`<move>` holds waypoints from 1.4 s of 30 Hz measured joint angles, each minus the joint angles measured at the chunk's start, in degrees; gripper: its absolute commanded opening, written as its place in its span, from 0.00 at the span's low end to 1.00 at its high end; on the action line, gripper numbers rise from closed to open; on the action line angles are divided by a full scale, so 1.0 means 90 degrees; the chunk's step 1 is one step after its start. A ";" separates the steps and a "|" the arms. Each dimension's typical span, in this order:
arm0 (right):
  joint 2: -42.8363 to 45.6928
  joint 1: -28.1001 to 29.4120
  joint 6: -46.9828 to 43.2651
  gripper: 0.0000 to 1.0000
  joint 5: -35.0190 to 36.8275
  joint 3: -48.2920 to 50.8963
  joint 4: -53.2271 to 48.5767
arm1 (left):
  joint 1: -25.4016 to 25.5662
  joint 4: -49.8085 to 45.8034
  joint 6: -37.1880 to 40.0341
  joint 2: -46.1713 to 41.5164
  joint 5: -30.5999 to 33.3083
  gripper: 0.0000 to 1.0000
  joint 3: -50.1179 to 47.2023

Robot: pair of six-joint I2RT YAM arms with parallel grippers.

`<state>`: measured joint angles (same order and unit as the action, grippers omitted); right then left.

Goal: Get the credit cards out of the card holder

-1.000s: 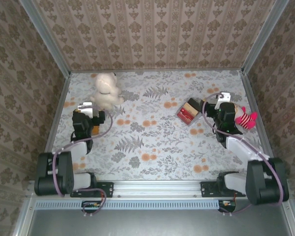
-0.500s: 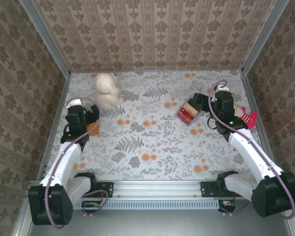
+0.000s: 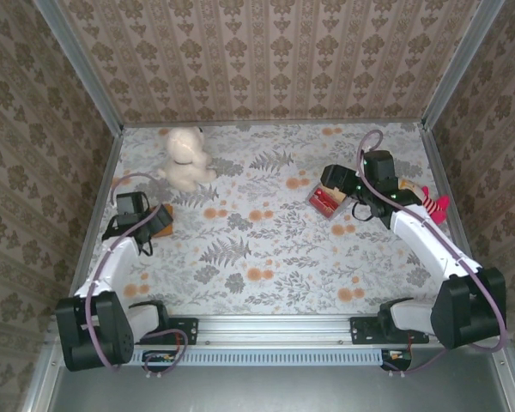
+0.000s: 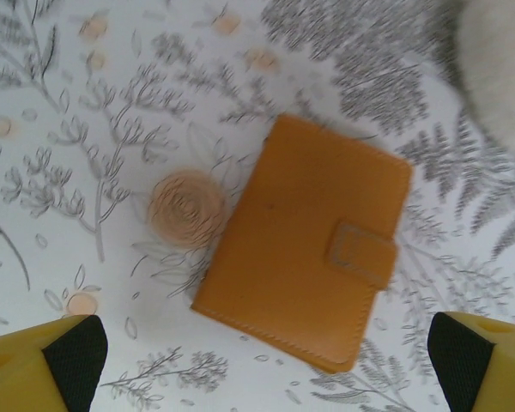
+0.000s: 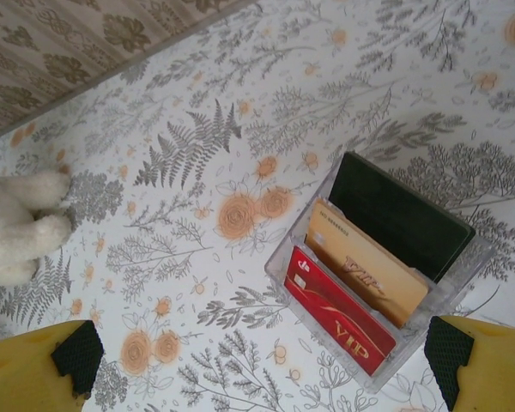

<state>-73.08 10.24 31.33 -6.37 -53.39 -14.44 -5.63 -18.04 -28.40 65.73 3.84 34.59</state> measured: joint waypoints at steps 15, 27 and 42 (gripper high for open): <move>-0.0342 0.0066 0.0255 1.00 -0.0644 -0.0272 -0.0146 | -0.0391 -0.0381 0.0121 0.2414 -0.0760 0.76 0.1579; -0.0656 0.0508 0.0270 1.00 -0.1037 -0.0418 -0.0384 | -0.0148 -0.0726 0.0398 0.3451 -0.0821 0.57 0.2424; -0.1438 0.1632 0.0384 0.97 -0.1137 -0.0510 0.0316 | 0.1637 -0.0612 -0.0146 0.2900 -0.1384 0.52 0.1715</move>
<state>-86.02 24.93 34.79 -16.60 -57.98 -11.60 9.10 -23.55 -29.71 91.83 -8.62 50.02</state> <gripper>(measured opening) 0.991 0.528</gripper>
